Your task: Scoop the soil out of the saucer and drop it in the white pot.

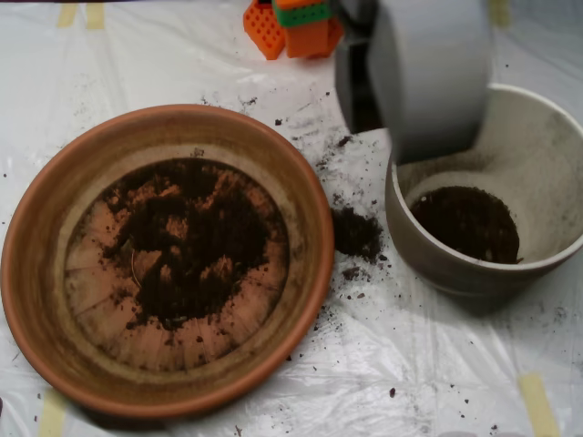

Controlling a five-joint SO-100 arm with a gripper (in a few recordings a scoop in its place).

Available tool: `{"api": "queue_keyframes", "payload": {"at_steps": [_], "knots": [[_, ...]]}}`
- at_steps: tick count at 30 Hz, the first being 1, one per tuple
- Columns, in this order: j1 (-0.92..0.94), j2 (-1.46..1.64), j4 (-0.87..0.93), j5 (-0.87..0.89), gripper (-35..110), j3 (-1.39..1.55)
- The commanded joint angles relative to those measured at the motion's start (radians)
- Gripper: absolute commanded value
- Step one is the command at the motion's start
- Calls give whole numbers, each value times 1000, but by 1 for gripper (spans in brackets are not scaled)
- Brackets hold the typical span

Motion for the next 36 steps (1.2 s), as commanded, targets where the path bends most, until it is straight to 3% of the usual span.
{"api": "queue_keyframes", "payload": {"at_steps": [1, 9, 17, 25, 36], "knots": [[101, 147, -21, 0, 40, 84], [284, 313, -179, -75, 42, 563], [376, 250, -313, -146, 43, 845], [373, 28, -314, -215, 42, 792], [367, -382, -209, -282, 40, 456]]}}
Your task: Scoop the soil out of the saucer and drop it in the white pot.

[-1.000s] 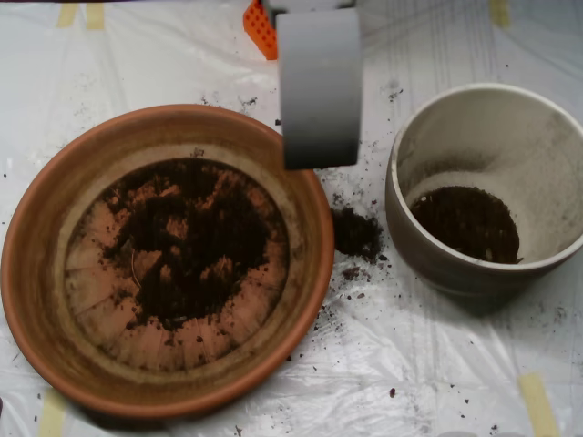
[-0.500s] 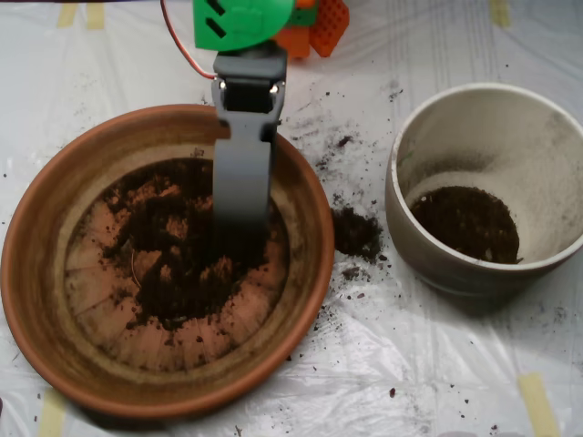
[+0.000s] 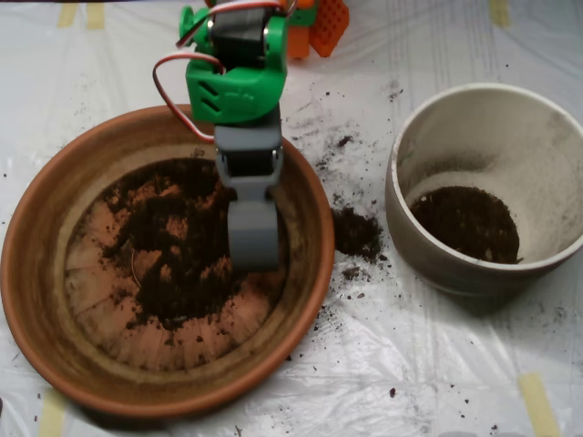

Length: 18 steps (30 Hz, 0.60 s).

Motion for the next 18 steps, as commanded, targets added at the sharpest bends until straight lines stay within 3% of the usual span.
{"api": "queue_keyframes", "payload": {"at_steps": [1, 9, 18], "knots": [[5, -74, 31, -38, 40, -153], [-9, -130, -9, -187, 39, -189], [29, -219, 75, -215, 40, -242]]}}
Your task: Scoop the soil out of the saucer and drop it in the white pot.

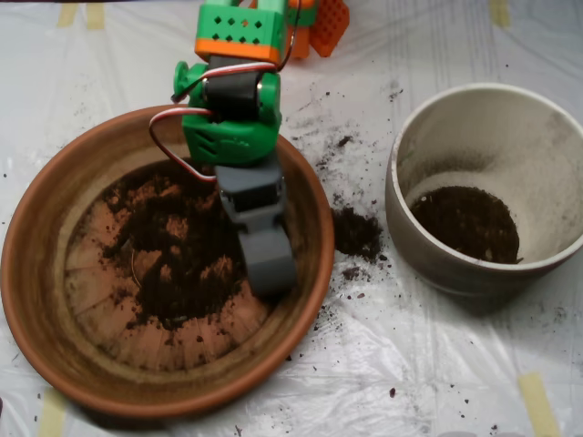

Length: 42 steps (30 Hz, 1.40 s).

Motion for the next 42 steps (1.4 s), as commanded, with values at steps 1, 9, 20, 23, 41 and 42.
{"api": "queue_keyframes", "payload": {"at_steps": [1, 9, 20, 23, 41, 42], "knots": [[29, -3, 63, -32, 40, -83], [71, -32, 117, -94, 36, -92], [69, 114, -89, -86, 11, 104], [63, 133, -112, -81, 11, 135], [40, 288, -195, 32, -1, 278], [34, 314, -216, 51, -1, 284]]}}
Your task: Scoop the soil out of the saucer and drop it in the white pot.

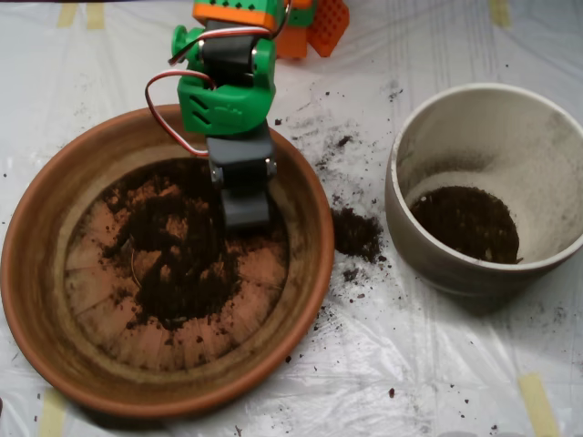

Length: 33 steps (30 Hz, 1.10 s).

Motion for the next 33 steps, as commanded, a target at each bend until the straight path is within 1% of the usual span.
{"api": "queue_keyframes", "payload": {"at_steps": [1, 8, 15, 21, 25, 33], "knots": [[-18, 120, -46, 51, -1, 23], [-97, 405, -175, 150, -1, 140], [-133, 603, -167, 204, -1, 150], [-140, 600, -101, 198, -1, 31], [-153, 577, -29, 204, -1, -104], [-256, 541, 129, 207, -1, -396]]}}
